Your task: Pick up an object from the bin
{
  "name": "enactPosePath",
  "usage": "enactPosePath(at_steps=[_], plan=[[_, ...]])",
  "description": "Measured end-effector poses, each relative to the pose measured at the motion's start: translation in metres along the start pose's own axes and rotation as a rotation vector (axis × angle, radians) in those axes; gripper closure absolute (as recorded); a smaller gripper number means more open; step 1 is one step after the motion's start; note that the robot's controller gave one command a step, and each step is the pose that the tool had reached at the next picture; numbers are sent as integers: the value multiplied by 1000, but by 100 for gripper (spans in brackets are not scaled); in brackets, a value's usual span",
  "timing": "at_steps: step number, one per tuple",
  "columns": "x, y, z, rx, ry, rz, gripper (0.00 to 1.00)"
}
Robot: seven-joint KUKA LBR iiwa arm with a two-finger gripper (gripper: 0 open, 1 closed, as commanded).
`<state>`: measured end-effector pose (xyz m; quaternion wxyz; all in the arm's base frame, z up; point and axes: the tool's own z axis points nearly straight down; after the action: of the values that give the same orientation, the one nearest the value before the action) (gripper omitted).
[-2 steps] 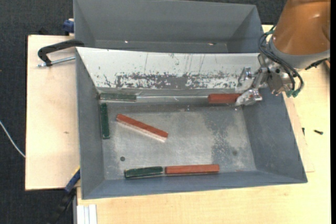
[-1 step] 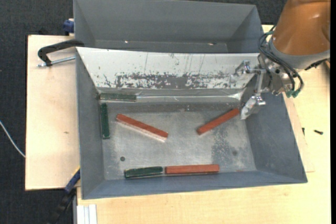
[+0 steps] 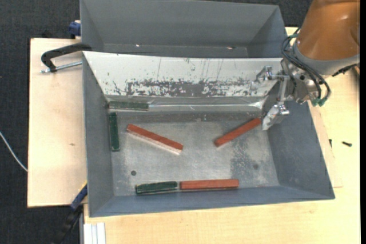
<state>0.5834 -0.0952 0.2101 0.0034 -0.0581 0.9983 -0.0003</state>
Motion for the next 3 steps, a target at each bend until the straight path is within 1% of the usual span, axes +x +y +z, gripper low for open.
enactPosePath(at_steps=[1,2,3], plan=[[0,1,49,1,-2,-54,0],[10,-16,134,1,3,34,100],[10,-16,134,1,3,34,100]])
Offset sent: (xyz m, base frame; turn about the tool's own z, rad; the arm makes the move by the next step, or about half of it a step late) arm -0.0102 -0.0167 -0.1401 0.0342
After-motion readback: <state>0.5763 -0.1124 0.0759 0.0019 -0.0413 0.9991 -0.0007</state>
